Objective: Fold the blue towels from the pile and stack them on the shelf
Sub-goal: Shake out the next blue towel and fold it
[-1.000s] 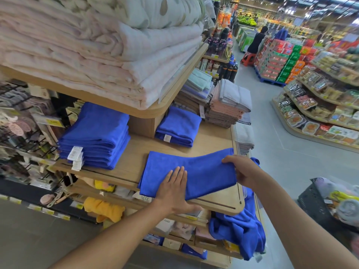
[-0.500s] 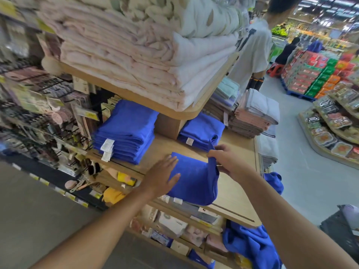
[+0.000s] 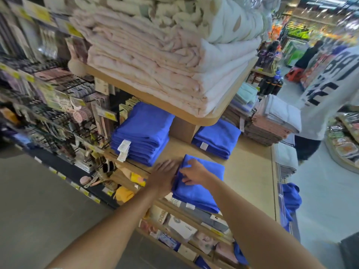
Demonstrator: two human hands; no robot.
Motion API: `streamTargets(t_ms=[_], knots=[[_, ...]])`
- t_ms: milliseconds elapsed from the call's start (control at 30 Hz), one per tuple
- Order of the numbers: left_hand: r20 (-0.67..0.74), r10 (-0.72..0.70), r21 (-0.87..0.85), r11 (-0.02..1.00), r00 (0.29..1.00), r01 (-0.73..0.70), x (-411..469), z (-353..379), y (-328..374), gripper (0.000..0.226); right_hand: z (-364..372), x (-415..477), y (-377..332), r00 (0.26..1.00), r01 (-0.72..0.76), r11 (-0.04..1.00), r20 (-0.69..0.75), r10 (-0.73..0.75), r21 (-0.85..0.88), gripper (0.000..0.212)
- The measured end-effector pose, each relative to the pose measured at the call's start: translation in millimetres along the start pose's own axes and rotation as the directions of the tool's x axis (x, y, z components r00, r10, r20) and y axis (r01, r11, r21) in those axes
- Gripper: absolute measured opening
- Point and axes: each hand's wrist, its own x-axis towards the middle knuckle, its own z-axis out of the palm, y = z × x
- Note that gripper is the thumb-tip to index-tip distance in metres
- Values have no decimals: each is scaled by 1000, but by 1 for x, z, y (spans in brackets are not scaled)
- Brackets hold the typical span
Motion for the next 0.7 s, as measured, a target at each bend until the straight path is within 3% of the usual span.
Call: streamTargets(t_ms=[100,200,267,300,367,433,533,600,700], knots=[[42,22,-108,994,999,-17,7,-5,-5,58,-13,-6,17,981,136,990,-143,-130,31,18],[-62,-89,-410,910,994,56,10,-16,-3,50,-35,-19,53,838,338,849,-281,-468,-406,33],[-159,-131,-460,887,979,44,13,-19,13,50,-44,-25,77,740,328,702,-290,-607,-632,40],[-172,-98,-425,905,980,15,15,-18,23,50,-47,-24,85,733,279,661,-291,-615,-696,45],[-119,-7,-292,956,993,-28,22,-13,43,52,-46,-24,91,760,174,641,-313,-570,-747,54],[-21,-16,-172,985,1000,12,26,-5,53,57,-45,-23,92,760,124,717,-399,-513,-686,63],[26,-58,-114,992,998,60,26,3,51,58,-53,-24,96,771,25,954,-602,-209,-299,78],[14,-62,-96,993,998,63,24,6,50,58,-59,-25,95,821,-90,992,-571,25,-87,85],[-35,-60,-106,993,998,56,22,8,50,60,-65,-20,92,876,-124,989,-461,145,76,70]])
